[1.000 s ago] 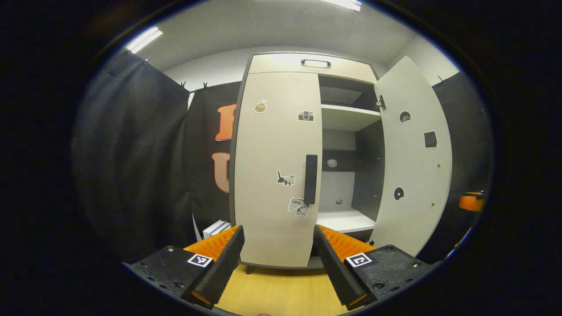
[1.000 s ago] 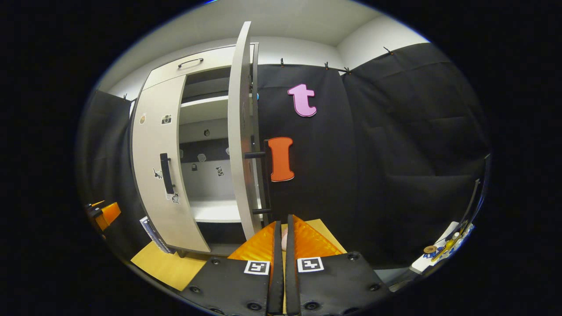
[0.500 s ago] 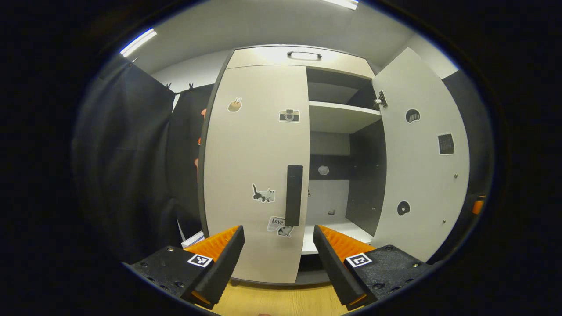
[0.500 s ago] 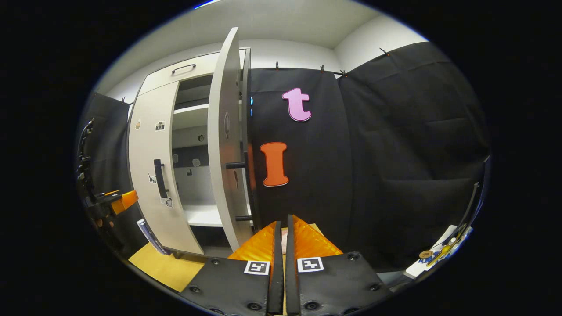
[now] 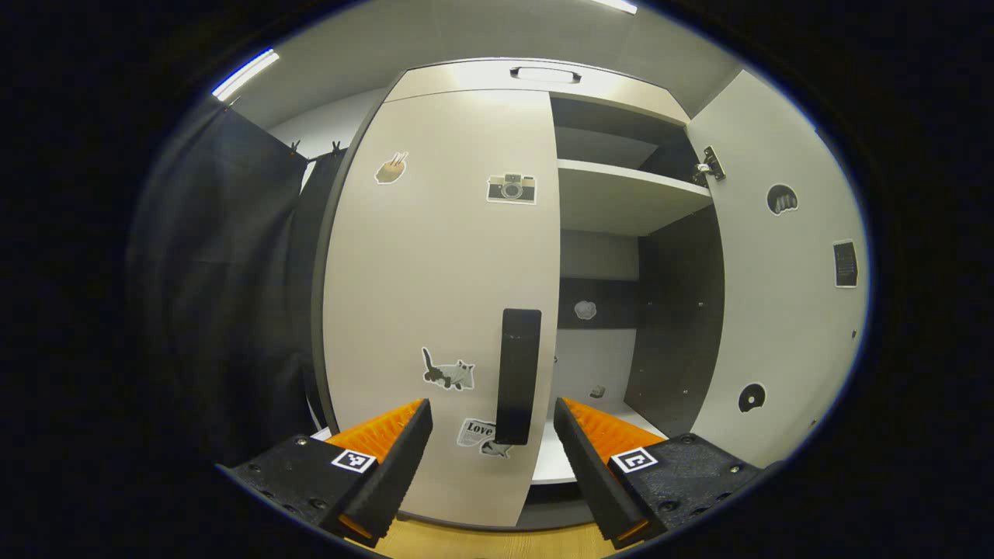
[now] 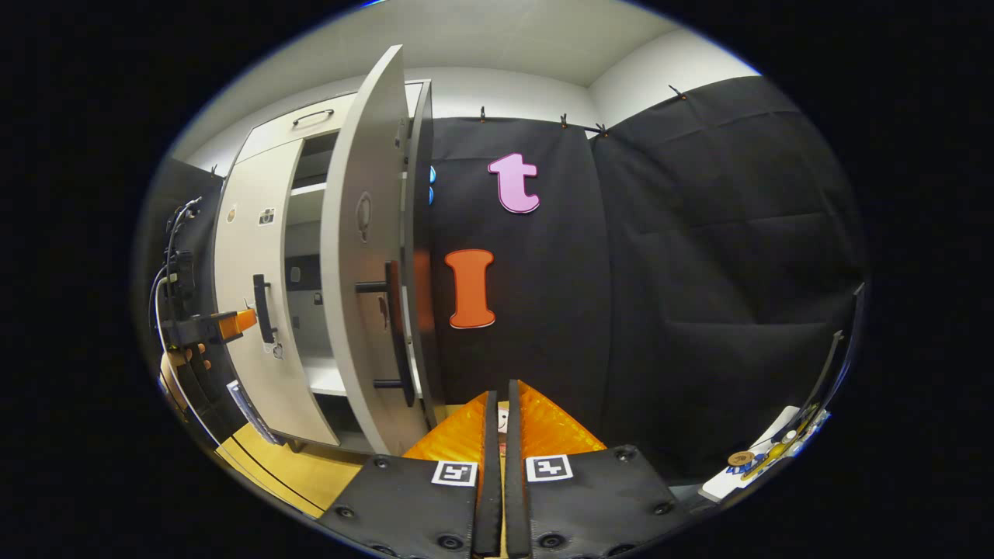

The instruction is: Open the right door of the double-door shoe cabinet with the right hand, and open the left door with the left hand.

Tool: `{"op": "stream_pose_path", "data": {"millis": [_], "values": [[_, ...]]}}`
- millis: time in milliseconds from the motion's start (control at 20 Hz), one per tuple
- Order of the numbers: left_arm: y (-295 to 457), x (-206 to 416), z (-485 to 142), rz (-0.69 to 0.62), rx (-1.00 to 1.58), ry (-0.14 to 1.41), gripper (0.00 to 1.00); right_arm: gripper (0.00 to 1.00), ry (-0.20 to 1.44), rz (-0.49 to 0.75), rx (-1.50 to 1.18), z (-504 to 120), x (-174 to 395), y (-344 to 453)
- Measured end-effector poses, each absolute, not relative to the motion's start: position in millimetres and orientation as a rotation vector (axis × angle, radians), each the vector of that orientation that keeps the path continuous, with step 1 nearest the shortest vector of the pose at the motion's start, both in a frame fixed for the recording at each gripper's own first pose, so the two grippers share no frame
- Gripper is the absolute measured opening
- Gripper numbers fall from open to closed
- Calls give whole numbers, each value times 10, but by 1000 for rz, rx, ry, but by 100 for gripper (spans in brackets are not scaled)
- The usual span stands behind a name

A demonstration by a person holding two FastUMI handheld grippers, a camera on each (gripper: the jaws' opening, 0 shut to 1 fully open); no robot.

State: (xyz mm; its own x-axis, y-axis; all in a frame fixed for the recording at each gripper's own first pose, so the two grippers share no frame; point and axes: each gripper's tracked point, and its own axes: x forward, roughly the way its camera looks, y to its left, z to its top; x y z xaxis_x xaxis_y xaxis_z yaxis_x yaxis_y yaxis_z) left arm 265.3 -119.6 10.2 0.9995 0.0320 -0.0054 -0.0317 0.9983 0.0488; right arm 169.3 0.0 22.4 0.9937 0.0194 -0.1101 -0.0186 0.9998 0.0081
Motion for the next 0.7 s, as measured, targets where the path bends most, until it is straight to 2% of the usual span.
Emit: {"op": "stream_pose_path", "data": {"millis": [50, 150, 200, 250, 300, 350, 550, 650, 700], "values": [[-1185, 2721, 100, 34, 49, 8, 95, 10, 109, 13, 15, 223, 1704, -29], [-1166, 2843, 80, 37, 49, 15, 95, 12, 108, 5, 26, 216, 1728, -53], [-1178, 2879, 60, 36, 44, 20, 95, 24, 107, 2, 30, 216, 1735, -70], [-1198, 2910, 41, 31, 38, 24, 95, 26, 107, 5, 37, 219, 1741, -80], [-1211, 2950, 20, 23, 38, 29, 95, 16, 110, 7, 46, 214, 1745, -73], [-1217, 2993, 3, 21, 39, 32, 95, 27, 113, 3, 51, 200, 1751, -77], [-1208, 3104, -49, 35, 37, 39, 95, 32, 113, -6, 53, 192, 1764, -110], [-1213, 3147, -63, 33, 41, 41, 94, 48, 107, -9, 52, 204, 1790, -115], [-1211, 3167, -69, 34, 45, 43, 92, 48, 101, -10, 54, 209, 1795, -114]]}}
